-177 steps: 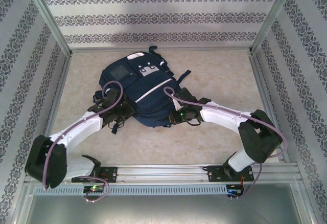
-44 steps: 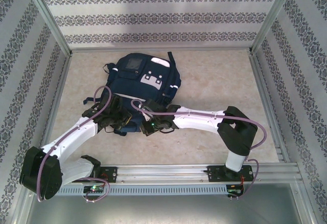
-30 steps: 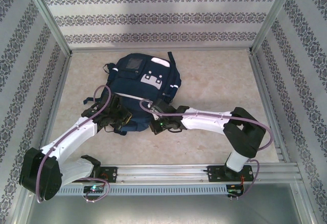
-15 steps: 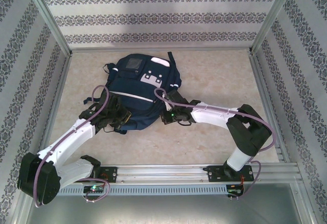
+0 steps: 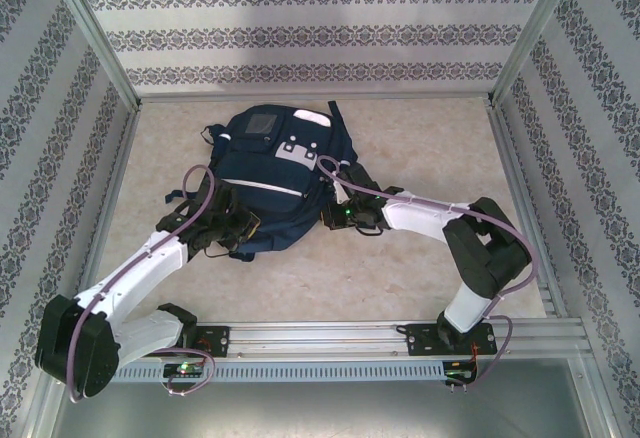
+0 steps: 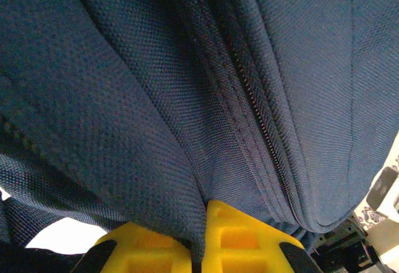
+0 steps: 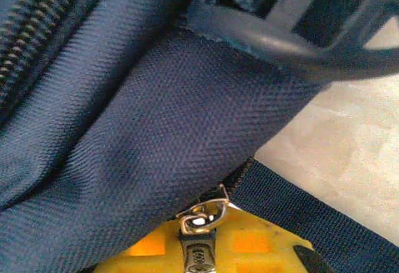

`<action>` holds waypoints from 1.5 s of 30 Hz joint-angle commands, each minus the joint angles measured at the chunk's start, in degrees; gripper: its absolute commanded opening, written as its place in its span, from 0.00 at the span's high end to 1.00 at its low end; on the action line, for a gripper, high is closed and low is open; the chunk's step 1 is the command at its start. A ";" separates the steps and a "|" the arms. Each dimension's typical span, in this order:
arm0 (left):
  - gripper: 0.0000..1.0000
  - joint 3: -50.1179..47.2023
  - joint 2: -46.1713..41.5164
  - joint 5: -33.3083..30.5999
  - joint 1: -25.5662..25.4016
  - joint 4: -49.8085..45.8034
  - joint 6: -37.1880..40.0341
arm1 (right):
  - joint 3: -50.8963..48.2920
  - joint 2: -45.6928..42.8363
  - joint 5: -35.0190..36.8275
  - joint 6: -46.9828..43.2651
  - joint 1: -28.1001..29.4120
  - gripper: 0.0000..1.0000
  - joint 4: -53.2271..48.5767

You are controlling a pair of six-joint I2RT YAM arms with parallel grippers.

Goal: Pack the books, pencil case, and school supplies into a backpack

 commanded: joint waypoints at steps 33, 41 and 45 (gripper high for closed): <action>1.00 13.76 22.51 -7.36 -30.81 8.38 -6.55 | -13.74 -42.05 14.12 4.59 -16.06 0.49 -9.57; 0.58 12.94 20.05 -10.83 -32.93 8.40 -7.90 | -14.12 -43.99 13.23 3.61 -17.62 0.49 -10.16; 0.48 14.75 22.77 -7.08 -33.02 14.19 -3.42 | -14.27 -44.52 12.99 2.34 -17.62 0.50 -10.27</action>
